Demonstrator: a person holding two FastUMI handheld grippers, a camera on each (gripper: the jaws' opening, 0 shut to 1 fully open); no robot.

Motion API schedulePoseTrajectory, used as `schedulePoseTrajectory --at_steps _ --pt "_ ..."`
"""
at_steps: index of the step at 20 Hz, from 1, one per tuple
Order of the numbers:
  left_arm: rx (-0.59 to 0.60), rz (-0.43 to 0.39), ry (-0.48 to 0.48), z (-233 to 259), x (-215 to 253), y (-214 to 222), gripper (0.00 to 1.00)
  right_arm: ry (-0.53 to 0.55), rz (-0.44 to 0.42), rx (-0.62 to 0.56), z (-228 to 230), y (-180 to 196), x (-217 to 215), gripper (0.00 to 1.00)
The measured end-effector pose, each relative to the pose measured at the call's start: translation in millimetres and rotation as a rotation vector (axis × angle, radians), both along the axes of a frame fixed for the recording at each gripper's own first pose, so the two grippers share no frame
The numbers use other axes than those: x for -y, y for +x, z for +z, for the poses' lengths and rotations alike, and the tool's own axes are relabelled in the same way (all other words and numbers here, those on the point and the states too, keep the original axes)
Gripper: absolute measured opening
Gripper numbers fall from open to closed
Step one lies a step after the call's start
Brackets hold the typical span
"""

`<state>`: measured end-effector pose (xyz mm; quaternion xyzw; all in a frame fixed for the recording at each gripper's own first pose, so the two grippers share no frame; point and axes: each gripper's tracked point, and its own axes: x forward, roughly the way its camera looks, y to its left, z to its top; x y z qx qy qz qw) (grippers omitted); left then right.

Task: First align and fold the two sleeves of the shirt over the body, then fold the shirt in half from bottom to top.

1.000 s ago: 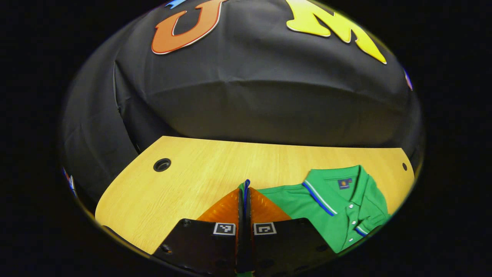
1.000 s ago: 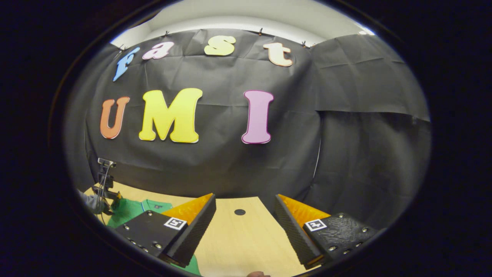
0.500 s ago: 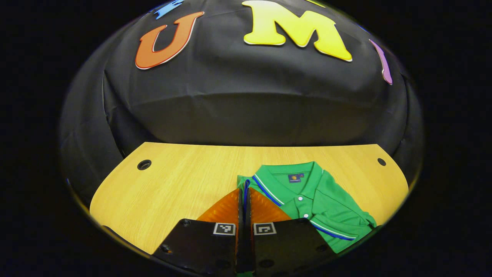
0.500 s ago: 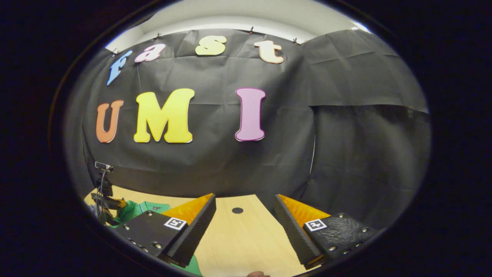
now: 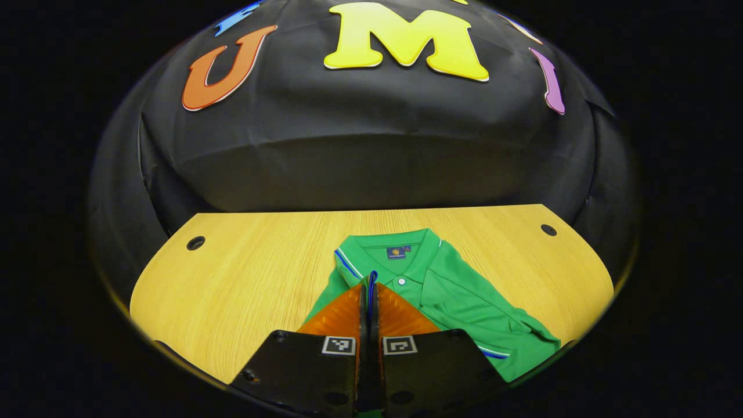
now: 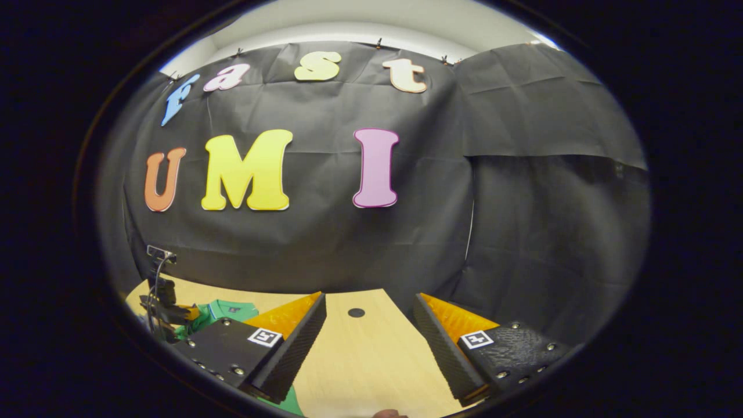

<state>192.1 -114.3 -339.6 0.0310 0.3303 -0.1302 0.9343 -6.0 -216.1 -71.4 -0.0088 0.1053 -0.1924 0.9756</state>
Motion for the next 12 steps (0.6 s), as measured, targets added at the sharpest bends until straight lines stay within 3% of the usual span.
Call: schedulePoseTrajectory --at_steps 2,3,5,12 --pt "-0.072 -0.090 -0.116 -6.3 27.8 -11.5 0.06 -0.012 0.001 -0.009 -3.6 0.0 -0.9 0.96" --pt "-0.109 -0.113 -0.166 -12.3 40.2 -18.8 0.25 -0.010 -0.001 -0.010 -3.4 0.6 -0.9 0.95" --pt "-0.100 -0.094 -0.131 -17.5 39.9 -20.8 0.97 0.006 0.001 -0.013 -6.4 1.0 -4.5 0.96" --pt "-0.048 -0.085 -0.083 -2.4 22.5 -19.7 1.00 0.011 0.059 -0.027 -16.6 16.5 -24.7 0.96"
